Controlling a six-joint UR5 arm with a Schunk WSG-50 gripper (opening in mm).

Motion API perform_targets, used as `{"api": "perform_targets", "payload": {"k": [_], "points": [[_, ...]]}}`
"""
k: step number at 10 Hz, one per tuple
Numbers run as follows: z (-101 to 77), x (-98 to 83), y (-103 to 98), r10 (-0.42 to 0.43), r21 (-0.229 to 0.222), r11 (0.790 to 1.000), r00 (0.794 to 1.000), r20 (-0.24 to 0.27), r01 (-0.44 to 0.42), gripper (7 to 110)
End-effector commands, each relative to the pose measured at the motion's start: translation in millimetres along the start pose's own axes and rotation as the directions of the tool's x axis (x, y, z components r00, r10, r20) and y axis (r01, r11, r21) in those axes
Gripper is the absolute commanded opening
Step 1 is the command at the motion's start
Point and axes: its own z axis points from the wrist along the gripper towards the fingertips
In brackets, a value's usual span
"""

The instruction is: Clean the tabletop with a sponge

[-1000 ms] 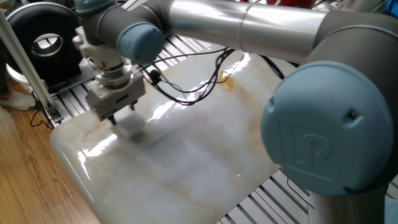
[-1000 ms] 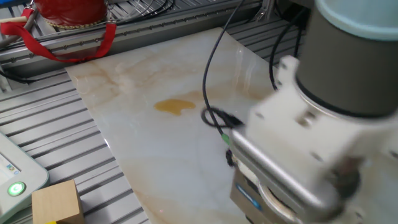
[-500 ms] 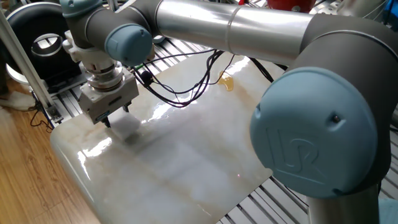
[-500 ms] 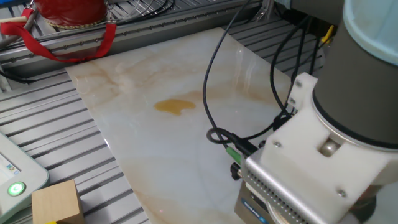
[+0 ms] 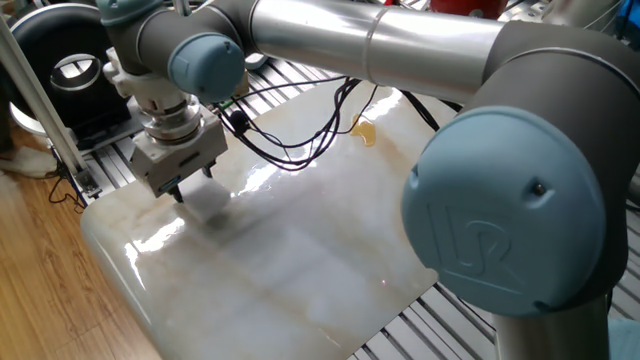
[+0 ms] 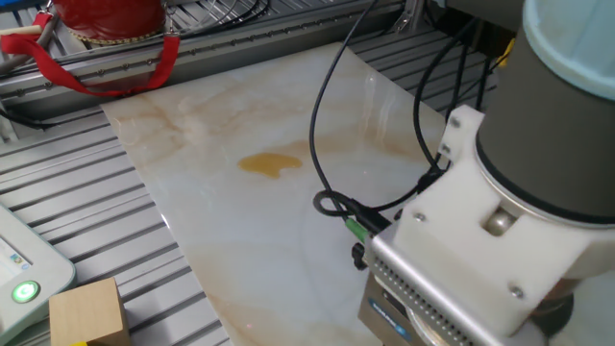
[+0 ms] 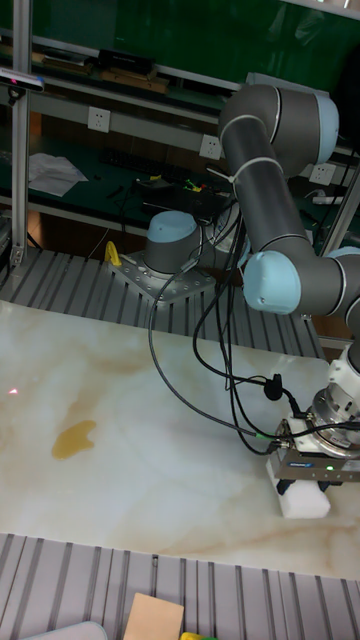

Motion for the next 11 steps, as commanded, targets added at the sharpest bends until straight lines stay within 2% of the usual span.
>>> {"api": "perform_targets", "payload": {"k": [1, 2, 3, 4, 5, 7, 8, 10, 11], "points": [[-1.5, -5.3, 14, -0.069, -0.058, 0.996, 0.997, 0.020, 0.070, 7], [-2.7, -3.1, 28, -0.118, -0.115, 0.986, 0.993, 0.021, 0.120, 7], [-4.4, 2.6, 40, -0.203, -0.164, 0.965, 0.979, 0.018, 0.203, 7], [-6.1, 10.3, 48, -0.354, -0.198, 0.915, 0.935, 0.026, 0.352, 7], [-5.3, 7.8, 44, -0.486, -0.176, 0.855, 0.872, 0.057, 0.488, 7], [-6.7, 2.9, 52, -0.508, -0.189, 0.835, 0.856, 0.094, 0.516, 7], [-5.8, 3.3, 47, -0.517, -0.174, 0.834, 0.852, 0.085, 0.523, 7], [-3.8, 1.5, 36, -0.468, -0.137, 0.871, 0.882, 0.060, 0.471, 7], [-3.0, -4.1, 30, -0.451, -0.105, 0.884, 0.890, 0.066, 0.456, 7]]}}
